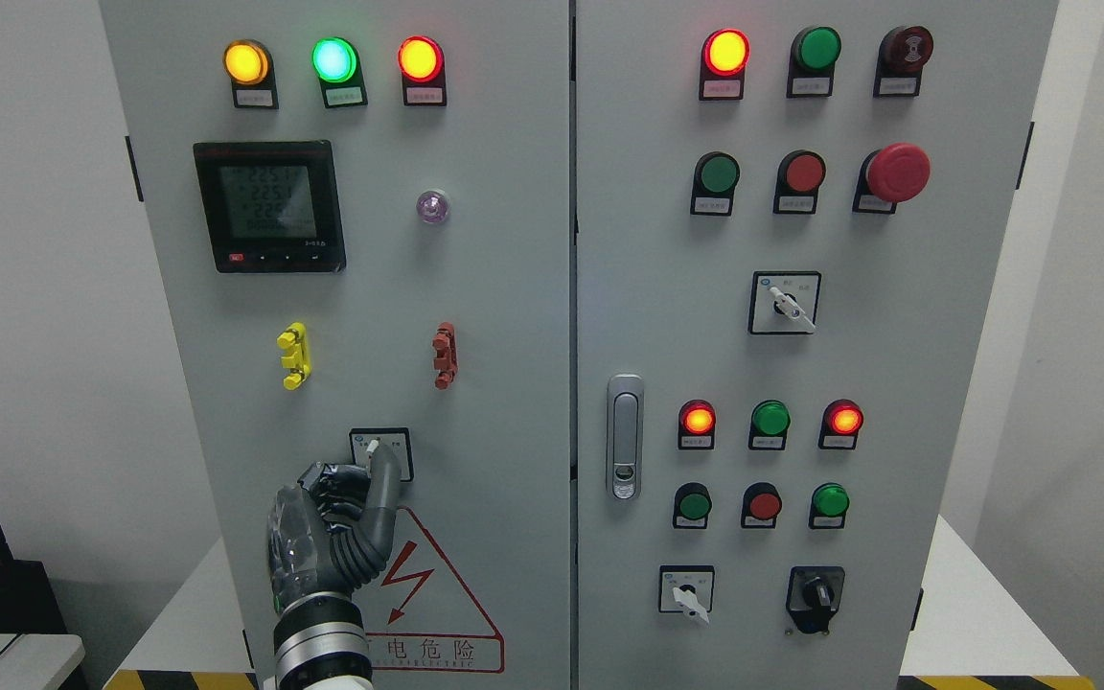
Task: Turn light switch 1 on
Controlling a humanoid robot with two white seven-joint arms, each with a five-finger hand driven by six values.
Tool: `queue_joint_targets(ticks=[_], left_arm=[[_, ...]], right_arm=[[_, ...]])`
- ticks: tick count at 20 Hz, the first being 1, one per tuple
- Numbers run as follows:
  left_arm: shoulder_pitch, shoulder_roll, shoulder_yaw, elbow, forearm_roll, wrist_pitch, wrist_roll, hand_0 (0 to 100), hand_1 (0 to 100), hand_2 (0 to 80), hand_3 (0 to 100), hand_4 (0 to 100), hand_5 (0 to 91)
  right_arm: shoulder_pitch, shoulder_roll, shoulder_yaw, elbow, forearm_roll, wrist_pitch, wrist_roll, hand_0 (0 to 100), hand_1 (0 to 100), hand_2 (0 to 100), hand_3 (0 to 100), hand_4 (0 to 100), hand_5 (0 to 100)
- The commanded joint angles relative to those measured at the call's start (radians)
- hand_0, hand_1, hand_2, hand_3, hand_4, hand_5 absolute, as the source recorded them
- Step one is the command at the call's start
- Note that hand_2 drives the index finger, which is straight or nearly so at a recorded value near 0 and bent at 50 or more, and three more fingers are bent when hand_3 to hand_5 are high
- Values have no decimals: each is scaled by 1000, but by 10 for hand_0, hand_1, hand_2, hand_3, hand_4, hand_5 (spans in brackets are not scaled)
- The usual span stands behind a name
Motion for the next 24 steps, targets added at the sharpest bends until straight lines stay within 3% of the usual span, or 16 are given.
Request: queue_joint_targets(ticks=[1, 9, 24], left_arm=[[-2, 0, 0, 0, 0, -1, 0, 402, 380, 588, 726, 752, 679], [-5, 0, -2, 1, 0, -1, 0, 499, 349, 599, 729, 754, 682], [-5, 0, -2, 1, 5, 0, -2, 554, 290, 607, 734, 756, 681]], right_arm=[[0, -1, 17, 0, -25, 0, -1, 120, 389, 0, 0, 0, 0], [0, -1, 17, 0, -25, 0, -1, 120, 389, 0, 0, 0, 0], [0, -1, 17, 0, -25, 0, -1, 120, 389, 0, 0, 0, 0]])
